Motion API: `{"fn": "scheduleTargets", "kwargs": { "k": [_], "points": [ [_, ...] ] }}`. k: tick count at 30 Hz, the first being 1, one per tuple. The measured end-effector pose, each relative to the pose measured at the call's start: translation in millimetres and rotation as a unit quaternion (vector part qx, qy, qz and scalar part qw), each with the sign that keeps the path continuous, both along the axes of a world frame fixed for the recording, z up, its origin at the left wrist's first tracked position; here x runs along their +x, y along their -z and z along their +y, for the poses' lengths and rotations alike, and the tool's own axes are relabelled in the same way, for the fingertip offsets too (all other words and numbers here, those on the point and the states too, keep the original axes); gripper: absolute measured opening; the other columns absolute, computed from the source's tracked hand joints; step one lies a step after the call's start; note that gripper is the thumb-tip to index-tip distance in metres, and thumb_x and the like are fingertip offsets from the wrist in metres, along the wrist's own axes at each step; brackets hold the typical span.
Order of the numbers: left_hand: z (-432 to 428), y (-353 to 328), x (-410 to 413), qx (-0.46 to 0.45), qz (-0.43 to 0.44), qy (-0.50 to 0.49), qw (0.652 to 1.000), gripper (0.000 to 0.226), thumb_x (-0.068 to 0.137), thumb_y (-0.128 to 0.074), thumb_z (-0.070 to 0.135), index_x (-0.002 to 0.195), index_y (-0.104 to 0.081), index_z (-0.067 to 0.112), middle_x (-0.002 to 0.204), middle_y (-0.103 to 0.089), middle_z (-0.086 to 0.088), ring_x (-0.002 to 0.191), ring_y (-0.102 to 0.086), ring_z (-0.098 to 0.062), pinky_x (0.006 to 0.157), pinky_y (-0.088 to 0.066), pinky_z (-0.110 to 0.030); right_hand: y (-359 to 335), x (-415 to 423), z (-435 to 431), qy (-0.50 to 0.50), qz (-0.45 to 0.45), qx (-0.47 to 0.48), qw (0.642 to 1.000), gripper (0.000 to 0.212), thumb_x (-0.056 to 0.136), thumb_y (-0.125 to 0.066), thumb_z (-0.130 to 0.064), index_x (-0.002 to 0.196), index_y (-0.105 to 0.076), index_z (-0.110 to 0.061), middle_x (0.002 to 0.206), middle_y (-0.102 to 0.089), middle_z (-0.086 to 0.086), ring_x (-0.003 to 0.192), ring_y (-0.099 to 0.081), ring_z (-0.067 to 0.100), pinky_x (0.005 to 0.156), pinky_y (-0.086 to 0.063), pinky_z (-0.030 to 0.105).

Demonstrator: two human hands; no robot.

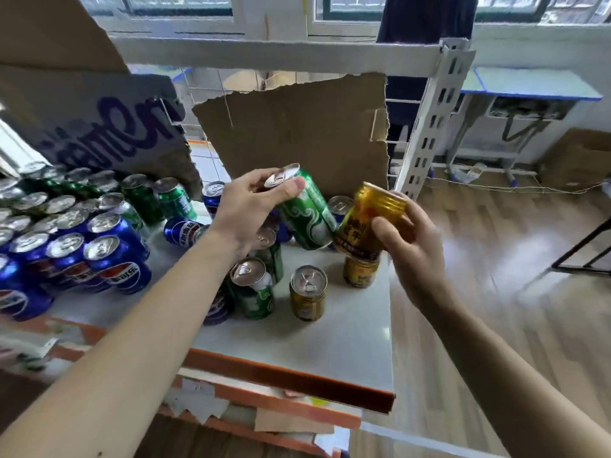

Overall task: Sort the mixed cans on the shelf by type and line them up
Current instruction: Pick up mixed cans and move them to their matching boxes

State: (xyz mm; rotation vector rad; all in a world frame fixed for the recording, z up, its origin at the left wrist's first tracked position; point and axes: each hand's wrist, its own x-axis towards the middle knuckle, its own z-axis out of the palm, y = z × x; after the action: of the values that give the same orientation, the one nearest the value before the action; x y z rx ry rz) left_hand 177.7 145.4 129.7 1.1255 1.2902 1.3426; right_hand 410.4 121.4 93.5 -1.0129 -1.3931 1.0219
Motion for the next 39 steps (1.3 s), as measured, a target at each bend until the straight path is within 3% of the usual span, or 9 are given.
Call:
{"fn": "scheduleTargets", "kwargs": {
  "k": [4,10,14,18,22,27,31,35,39],
  "points": [
    [-24.9,-10.8,-26.0,-0.012,-0.118,-0.013,0.993,0.032,0.071,-0.085,0.029,0.096,-0.072,0.015,0.079,-0.071,-0.002,0.074,-0.07,-0.018,0.065,-0.057,-0.033,-12.4,-30.8,6.2,-0.062,0.115,-0.077,0.988,0.029,0.083,-0.055,-0.03,0.111,-0.062,-0.023,0.107,-0.066,0.009,0.108,-0.064,0.032,0.085,-0.056,0.045],
    [-74.3,-0.6,-88.2,-0.06,-0.191,-0.06,0.978,0.034,0.077,-0.073,0.046,0.09,-0.068,0.015,0.082,-0.071,-0.006,0.076,-0.069,-0.022,0.079,-0.054,-0.038,-15.0,-113.4,-9.8,-0.089,0.267,-0.231,0.931,0.029,0.092,-0.047,-0.028,0.109,-0.057,-0.007,0.081,-0.065,0.012,0.077,-0.066,0.025,0.066,-0.057,0.037],
    [-117.5,6.9,-137.4,-0.057,-0.251,-0.075,0.964,0.03,0.079,-0.064,0.044,0.074,-0.07,0.015,0.071,-0.062,-0.007,0.062,-0.061,-0.022,0.063,-0.052,-0.03,-12.5,-179.6,-30.6,-0.143,0.246,-0.267,0.921,0.026,0.098,-0.047,-0.036,0.101,-0.067,-0.02,0.079,-0.073,0.004,0.075,-0.07,0.021,0.071,-0.057,0.044],
    [-152.6,18.1,-192.4,-0.057,-0.246,-0.115,0.961,0.055,0.076,-0.068,0.051,0.103,-0.07,0.003,0.096,-0.065,-0.018,0.088,-0.063,-0.034,0.083,-0.05,-0.044,-12.6,-242.6,-50.7,-0.192,0.199,-0.283,0.918,0.028,0.098,-0.046,-0.037,0.106,-0.065,-0.018,0.08,-0.073,0.004,0.071,-0.07,0.021,0.063,-0.058,0.038],
    [-178.8,29.0,-243.2,-0.059,-0.202,-0.195,0.958,0.069,0.066,-0.074,0.056,0.107,-0.065,0.001,0.095,-0.066,-0.02,0.079,-0.068,-0.03,0.072,-0.056,-0.037,-11.4,-294.2,-69.6,-0.211,0.158,-0.286,0.921,0.023,0.097,-0.049,-0.038,0.102,-0.065,-0.021,0.078,-0.073,0.002,0.07,-0.071,0.019,0.057,-0.057,0.035],
    [-213.1,39.9,-309.6,-0.083,-0.198,-0.24,0.947,0.083,0.063,-0.073,0.061,0.119,-0.064,-0.001,0.097,-0.068,-0.02,0.084,-0.068,-0.032,0.08,-0.055,-0.041,-8.1,-356.8,-96.4,-0.238,0.138,-0.294,0.915,0.022,0.097,-0.049,-0.037,0.097,-0.065,-0.022,0.074,-0.071,0.0,0.065,-0.07,0.016,0.052,-0.056,0.033],
    [-233.2,41.0,-355.0,-0.085,-0.186,-0.246,0.947,0.073,0.066,-0.073,0.059,0.114,-0.066,0.004,0.099,-0.071,-0.016,0.085,-0.071,-0.029,0.078,-0.055,-0.038,-7.6,-406.2,-116.7,-0.252,0.134,-0.302,0.909,0.031,0.087,-0.057,-0.044,0.109,-0.063,-0.022,0.091,-0.07,0.008,0.076,-0.069,0.023,0.057,-0.057,0.037],
    [-253.8,36.9,-393.4,-0.098,-0.172,-0.257,0.946,0.07,0.069,-0.071,0.059,0.112,-0.064,0.003,0.097,-0.071,-0.02,0.087,-0.071,-0.034,0.087,-0.056,-0.045,-7.0,-450.1,-128.9,-0.271,0.124,-0.299,0.906,0.021,0.096,-0.051,-0.039,0.099,-0.063,-0.022,0.073,-0.073,0.002,0.067,-0.071,0.021,0.062,-0.059,0.042],
    [-269.9,35.2,-422.9,-0.091,-0.171,-0.294,0.936,0.072,0.067,-0.078,0.056,0.115,-0.067,0.004,0.108,-0.072,-0.023,0.098,-0.071,-0.037,0.093,-0.055,-0.051,-8.3,-486.1,-139.1,-0.279,0.1,-0.301,0.907,0.021,0.096,-0.051,-0.041,0.101,-0.066,-0.025,0.097,-0.071,0.013,0.09,-0.067,0.033,0.08,-0.056,0.053]
  ]
}}
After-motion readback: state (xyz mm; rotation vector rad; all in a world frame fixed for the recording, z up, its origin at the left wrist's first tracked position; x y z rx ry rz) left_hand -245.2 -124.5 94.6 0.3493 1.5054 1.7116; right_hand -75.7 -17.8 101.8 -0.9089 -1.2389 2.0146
